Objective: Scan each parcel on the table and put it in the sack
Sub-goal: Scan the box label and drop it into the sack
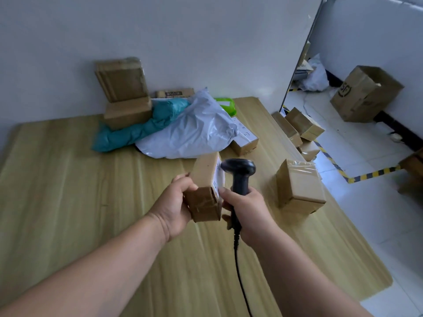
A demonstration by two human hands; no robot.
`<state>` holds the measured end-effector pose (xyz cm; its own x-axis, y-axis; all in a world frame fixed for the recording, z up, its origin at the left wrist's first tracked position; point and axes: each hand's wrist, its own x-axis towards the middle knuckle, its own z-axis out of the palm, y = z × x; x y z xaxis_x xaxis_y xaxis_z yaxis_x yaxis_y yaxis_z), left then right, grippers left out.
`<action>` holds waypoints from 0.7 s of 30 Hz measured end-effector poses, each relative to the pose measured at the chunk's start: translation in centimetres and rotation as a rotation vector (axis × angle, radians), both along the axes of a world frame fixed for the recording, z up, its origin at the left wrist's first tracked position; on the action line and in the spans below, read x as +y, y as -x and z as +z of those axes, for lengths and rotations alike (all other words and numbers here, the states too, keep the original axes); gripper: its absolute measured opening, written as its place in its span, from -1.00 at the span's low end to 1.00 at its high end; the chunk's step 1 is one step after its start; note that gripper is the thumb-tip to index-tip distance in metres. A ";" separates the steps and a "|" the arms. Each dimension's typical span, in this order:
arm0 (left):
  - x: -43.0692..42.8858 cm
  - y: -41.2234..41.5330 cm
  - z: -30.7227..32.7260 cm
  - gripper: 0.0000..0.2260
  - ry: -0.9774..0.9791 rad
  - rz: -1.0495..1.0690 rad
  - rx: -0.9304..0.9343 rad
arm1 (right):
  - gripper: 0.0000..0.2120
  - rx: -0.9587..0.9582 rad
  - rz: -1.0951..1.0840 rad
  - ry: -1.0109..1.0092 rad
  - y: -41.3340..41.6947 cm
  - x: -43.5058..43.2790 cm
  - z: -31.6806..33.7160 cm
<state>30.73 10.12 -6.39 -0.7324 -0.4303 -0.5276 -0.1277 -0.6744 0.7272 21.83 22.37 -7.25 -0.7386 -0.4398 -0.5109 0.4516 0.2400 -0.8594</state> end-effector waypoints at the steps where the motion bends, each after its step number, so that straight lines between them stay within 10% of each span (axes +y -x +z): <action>1: -0.5 -1.1 0.5 -0.57 -0.015 -0.021 -0.001 | -0.71 0.005 0.006 0.019 -0.8 -0.7 0.4; 14: -11.0 -15.8 6.5 -0.85 0.358 0.015 -0.363 | -0.80 0.312 0.354 -0.025 -11.3 -10.1 8.1; 21: -18.1 -26.0 6.8 -0.86 0.392 0.227 -0.367 | -0.61 -0.003 0.526 0.078 -17.7 -15.8 12.2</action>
<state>56.77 -8.01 0.40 -0.3979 -0.7698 -0.4991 -0.3023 -0.4036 0.8635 39.57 6.59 4.91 -0.4066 -0.7871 -0.4639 0.2898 0.3704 -0.8825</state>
